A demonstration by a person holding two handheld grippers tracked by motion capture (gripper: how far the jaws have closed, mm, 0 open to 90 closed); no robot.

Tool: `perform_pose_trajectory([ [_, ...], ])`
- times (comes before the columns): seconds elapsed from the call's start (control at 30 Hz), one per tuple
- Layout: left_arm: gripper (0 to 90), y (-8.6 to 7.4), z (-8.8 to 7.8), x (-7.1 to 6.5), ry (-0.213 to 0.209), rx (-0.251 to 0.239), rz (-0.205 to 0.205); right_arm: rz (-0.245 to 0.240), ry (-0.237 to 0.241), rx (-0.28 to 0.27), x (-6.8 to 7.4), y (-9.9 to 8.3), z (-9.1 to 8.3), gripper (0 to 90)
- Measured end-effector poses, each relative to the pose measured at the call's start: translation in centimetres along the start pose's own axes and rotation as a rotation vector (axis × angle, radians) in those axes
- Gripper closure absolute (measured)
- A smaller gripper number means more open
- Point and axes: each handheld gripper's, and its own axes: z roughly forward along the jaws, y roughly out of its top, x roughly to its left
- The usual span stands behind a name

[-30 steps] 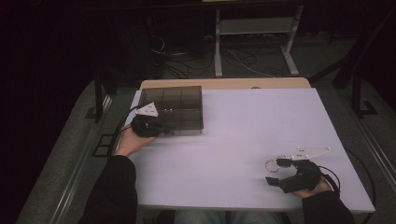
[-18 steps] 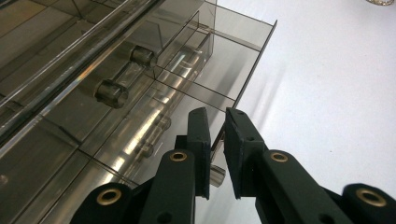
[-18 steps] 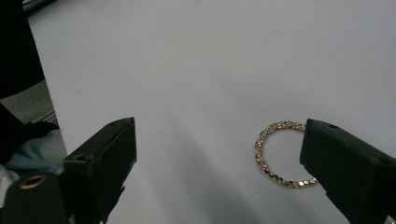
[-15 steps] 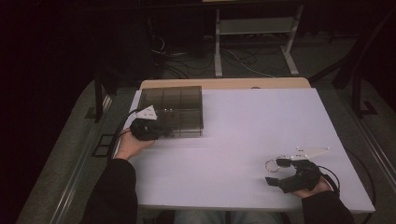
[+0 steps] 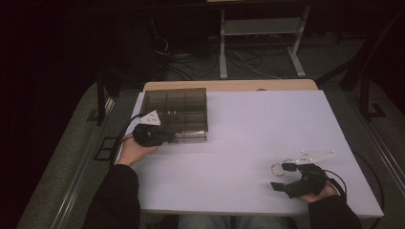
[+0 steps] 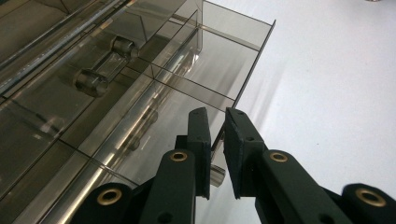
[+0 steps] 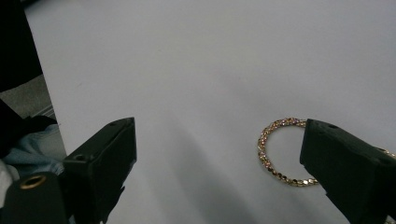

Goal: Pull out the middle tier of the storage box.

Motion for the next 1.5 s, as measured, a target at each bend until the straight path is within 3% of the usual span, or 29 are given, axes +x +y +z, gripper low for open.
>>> perform_pose_trajectory([
  [0.97, 79.5, -0.7, -0.2, -1.0, -0.011, 0.003, -0.003, -0.002, 0.006, 0.016, 0.1, 0.0, 0.2, 10.1],
  [1.5, 73.0, -0.3, -0.8, -1.3, 0.007, 0.013, -0.022, -0.010, 0.002, 0.012, 0.1, -0.1, 0.2, 10.1],
])
